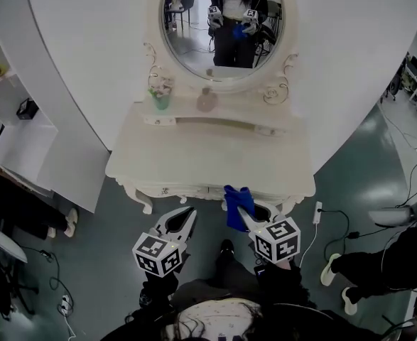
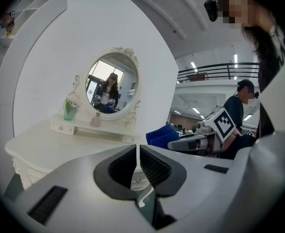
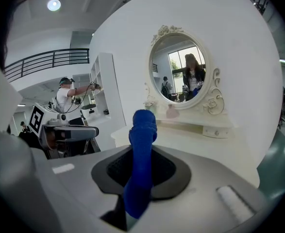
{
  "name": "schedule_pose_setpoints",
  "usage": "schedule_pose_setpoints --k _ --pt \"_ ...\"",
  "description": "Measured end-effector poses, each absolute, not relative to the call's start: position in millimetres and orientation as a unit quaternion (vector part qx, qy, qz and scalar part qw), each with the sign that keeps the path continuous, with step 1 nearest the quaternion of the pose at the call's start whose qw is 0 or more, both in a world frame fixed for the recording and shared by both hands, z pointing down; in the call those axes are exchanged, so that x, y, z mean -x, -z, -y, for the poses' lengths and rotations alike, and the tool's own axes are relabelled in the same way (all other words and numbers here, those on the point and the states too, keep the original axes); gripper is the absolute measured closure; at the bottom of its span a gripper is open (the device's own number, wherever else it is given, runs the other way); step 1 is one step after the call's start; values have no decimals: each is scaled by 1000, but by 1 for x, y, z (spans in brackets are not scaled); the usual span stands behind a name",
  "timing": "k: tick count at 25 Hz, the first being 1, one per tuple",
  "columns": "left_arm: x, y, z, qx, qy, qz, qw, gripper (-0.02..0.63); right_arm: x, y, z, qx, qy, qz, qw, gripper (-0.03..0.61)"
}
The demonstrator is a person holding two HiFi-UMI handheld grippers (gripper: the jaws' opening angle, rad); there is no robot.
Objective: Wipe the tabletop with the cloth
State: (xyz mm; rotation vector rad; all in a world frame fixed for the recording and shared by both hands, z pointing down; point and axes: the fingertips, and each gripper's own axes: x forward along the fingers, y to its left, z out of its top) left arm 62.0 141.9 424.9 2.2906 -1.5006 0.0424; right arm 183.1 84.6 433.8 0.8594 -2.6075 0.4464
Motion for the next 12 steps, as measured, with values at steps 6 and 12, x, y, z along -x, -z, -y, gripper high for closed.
schedule_pose_setpoints --k 6,12 --pt "-69 -419 -73 -815 -21 544 199 613 -185 -431 -10 -293 -159 926 179 502" --pt "-65 -421 -19 -801 -31 563 201 613 -181 -437 51 -276 -165 930 177 502"
